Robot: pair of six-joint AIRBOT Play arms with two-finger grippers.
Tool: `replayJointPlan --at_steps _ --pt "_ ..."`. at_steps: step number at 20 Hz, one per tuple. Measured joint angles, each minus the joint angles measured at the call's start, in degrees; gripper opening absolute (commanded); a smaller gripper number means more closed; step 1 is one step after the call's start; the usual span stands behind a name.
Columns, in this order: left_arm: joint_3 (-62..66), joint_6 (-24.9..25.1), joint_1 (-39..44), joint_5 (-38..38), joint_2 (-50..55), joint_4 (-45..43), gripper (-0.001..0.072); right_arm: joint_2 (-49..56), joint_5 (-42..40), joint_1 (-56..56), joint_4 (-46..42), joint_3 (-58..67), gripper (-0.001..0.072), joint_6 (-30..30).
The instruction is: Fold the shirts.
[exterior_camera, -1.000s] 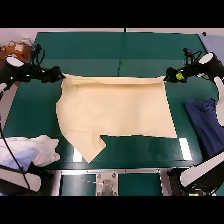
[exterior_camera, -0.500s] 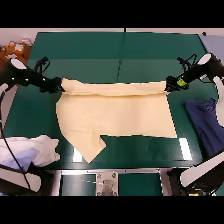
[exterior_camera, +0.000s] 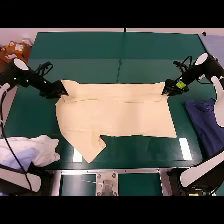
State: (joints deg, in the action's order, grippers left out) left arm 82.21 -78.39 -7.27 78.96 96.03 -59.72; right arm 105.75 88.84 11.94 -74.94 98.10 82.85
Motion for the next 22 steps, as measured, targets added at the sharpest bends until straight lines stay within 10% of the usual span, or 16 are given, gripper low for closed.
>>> replayJointPlan --at_steps 1,12,13,15,22 --pt "0.2 -1.0 -0.3 2.8 -0.3 -0.1 0.0014 -0.3 1.8 0.2 -1.2 0.4 0.0013 1.1" --pt "-31.6 -8.3 0.0 6.8 -32.2 -7.7 0.0021 -31.1 0.7 5.5 -4.2 -38.0 0.0020 8.3" --pt "-36.2 -9.6 0.7 5.2 -36.4 -7.8 0.0084 -35.5 -1.6 6.7 -3.7 -44.0 0.0144 9.2" --pt "-43.6 -12.3 2.8 1.9 -42.5 -8.2 0.0499 -42.4 -6.2 8.5 -1.7 -54.0 0.0514 10.1" --pt "-62.4 -18.2 11.7 -18.5 -49.2 -0.7 0.0498 -50.3 -24.4 10.2 13.0 -74.4 0.0515 11.6"
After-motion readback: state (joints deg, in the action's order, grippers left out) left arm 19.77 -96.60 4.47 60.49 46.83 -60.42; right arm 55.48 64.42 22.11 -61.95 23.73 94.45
